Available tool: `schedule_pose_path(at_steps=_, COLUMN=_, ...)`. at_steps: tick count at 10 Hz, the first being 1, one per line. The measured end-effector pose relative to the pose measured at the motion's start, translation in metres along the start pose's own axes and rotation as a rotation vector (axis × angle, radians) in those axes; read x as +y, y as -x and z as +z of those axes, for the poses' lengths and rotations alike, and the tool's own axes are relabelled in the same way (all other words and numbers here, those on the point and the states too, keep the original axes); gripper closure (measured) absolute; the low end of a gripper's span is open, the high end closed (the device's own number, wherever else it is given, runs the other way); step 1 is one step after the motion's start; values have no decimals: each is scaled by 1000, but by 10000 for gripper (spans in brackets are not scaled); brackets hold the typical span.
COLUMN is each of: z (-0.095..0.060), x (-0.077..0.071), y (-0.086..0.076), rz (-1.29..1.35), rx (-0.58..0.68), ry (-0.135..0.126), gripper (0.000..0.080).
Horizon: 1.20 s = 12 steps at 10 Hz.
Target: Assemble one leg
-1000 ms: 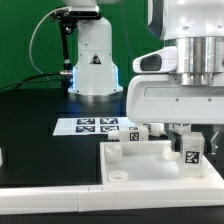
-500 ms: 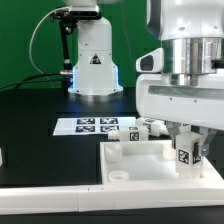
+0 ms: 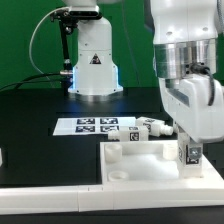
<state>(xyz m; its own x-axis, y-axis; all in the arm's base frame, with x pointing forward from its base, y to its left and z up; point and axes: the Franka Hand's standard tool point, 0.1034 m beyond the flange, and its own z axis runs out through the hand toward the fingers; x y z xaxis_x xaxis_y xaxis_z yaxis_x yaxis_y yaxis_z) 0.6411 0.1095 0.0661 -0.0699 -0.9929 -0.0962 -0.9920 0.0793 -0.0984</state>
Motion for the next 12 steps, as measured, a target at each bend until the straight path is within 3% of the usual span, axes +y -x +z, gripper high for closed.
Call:
schedule_pose_path(at_steps=2, z=0, x=0, y=0, rz=127, rx=0, ry=-1, gripper=514)
schedule_pose_path(at_steps=3, z=1, x=-1, y=2, rz=371, rx=-25, ry=-32, gripper=514)
schedule_pose_path(at_steps=4, z=1, x=1, y=3, rz=437, rx=-33, ry=-67, gripper=514)
schedule_pose_path(at_steps=5, z=1, x=1, y=2, rz=371, rx=-28, ry=-64, gripper=462)
schedule_pose_path(at_steps=6, z=1, x=1, y=1, rz=254, rx=-19, ry=-57, gripper=462)
schedule_pose_path(at_steps=8, z=-4, x=-2, y=3, rz=-154, rx=-19, ry=-56, gripper=208)
schedule_pose_path(at_steps=9, z=-4, x=-2, y=4, rz=-259, rx=-18, ry=-54, gripper=162)
schedule_pose_path(at_steps=12, z=-3, x=-3, y=1, rz=-432, rx=-2, ry=-54, gripper=153)
